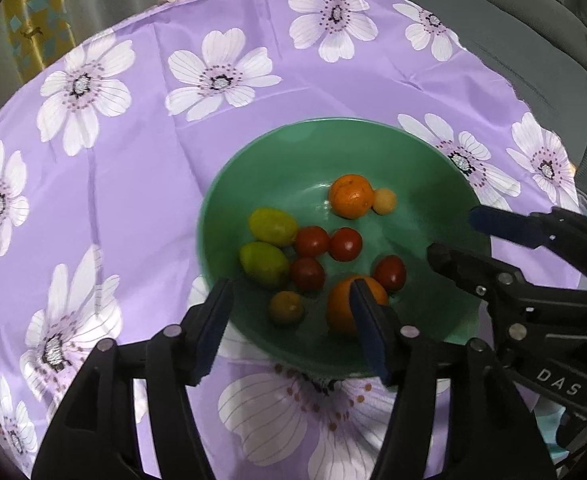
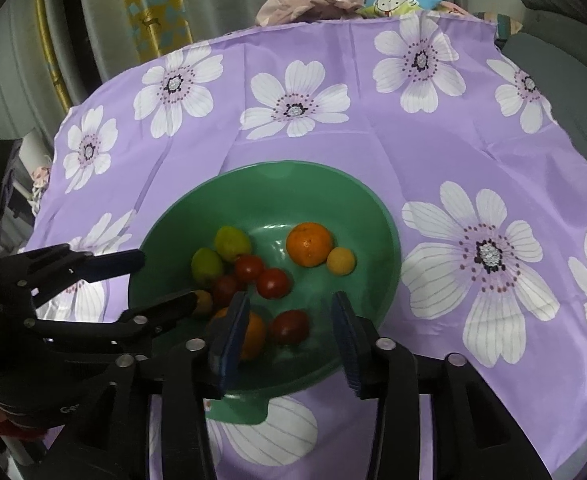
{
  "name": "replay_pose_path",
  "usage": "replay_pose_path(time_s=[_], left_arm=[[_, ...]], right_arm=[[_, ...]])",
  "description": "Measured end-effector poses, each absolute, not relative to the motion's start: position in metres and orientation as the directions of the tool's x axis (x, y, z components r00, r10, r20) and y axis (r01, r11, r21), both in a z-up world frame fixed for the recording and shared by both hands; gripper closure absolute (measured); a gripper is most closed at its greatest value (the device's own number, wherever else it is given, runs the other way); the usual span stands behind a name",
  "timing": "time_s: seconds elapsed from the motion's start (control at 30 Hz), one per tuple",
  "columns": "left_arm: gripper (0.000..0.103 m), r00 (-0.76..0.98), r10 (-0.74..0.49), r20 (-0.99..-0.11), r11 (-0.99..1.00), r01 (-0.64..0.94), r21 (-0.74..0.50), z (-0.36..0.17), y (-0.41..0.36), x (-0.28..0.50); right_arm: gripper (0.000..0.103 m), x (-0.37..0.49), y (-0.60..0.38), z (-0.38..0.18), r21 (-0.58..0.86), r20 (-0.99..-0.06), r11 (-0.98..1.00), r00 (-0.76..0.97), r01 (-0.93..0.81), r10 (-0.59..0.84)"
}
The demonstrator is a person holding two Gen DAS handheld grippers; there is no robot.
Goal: Organize fruits
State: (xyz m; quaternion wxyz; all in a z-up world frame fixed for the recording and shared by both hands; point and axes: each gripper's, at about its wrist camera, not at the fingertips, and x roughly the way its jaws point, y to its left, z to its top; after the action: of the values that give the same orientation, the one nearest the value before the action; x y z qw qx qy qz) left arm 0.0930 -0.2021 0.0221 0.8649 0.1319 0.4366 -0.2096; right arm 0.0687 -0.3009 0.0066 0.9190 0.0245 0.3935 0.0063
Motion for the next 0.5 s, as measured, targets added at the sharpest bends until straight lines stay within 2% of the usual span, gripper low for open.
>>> replay_pose_path(time_s=[0.03,0.1,0.2,0.37,0.5], left_arm=[[0.035,0.542,-0.241,-0.805,0.881,0.47,0.053,0.024,-0.2,0.092],[0.028,0.548,-0.236,-0.803,0.89,0.454,0.048,0.026,-0.195,0.091],[0.023,0.543,-0.23,-0.807,0.902,0.43,0.032,0.028,-0.188,0.089],[0.023,0.577,-0.151,-0.802,0.906,0.405,0.122,0.03,-0.191,0.082],[0.023,0.588,-0.17,-0.791,0.9,0.42,0.119,0.039,-0.19,0.075]], right_arm=[[0.05,0.068,-0.302,0.008,0.045,-0.724,0.999,0.69,0.015,0.022],[0.037,0.066,-0.304,0.01,0.039,-0.726,0.999,0.688,0.034,0.005],[0.027,0.063,-0.308,0.012,0.039,-0.728,0.998,0.686,0.056,-0.01],[0.023,0.058,-0.305,0.017,0.038,-0.737,0.999,0.676,0.034,0.005],[0.023,0.053,-0.296,0.025,0.005,-0.733,1.0,0.68,-0.015,0.013]])
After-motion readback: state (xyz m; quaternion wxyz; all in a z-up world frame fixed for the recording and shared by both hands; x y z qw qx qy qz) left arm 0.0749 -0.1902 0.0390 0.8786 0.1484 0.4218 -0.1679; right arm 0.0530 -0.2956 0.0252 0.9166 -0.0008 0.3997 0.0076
